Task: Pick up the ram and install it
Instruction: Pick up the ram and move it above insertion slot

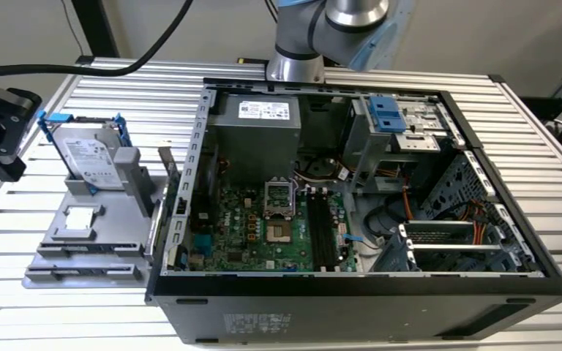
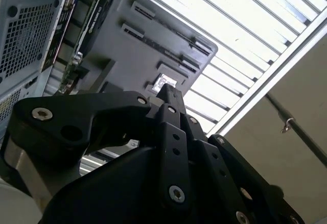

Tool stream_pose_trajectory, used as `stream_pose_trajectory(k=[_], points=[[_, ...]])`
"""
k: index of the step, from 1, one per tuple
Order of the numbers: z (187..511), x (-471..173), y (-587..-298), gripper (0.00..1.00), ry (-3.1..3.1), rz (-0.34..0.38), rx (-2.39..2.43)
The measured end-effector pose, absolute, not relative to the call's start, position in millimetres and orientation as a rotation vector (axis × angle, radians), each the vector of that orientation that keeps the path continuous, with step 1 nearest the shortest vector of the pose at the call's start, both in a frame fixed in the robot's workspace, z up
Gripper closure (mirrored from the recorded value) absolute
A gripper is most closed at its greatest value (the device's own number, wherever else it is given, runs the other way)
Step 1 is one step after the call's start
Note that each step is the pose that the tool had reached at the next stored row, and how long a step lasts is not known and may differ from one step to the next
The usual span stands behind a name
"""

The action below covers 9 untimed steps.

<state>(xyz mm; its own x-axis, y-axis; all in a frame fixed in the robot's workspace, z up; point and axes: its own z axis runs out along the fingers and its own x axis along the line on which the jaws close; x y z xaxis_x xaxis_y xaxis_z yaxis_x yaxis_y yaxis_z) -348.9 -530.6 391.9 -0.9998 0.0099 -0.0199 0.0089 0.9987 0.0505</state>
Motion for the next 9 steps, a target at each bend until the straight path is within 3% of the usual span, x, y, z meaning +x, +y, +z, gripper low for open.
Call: stream_pose_trajectory(k=[9], points=[[391.9,-348.9,-530.6,1.0,3.121,0.079,-0.042]])
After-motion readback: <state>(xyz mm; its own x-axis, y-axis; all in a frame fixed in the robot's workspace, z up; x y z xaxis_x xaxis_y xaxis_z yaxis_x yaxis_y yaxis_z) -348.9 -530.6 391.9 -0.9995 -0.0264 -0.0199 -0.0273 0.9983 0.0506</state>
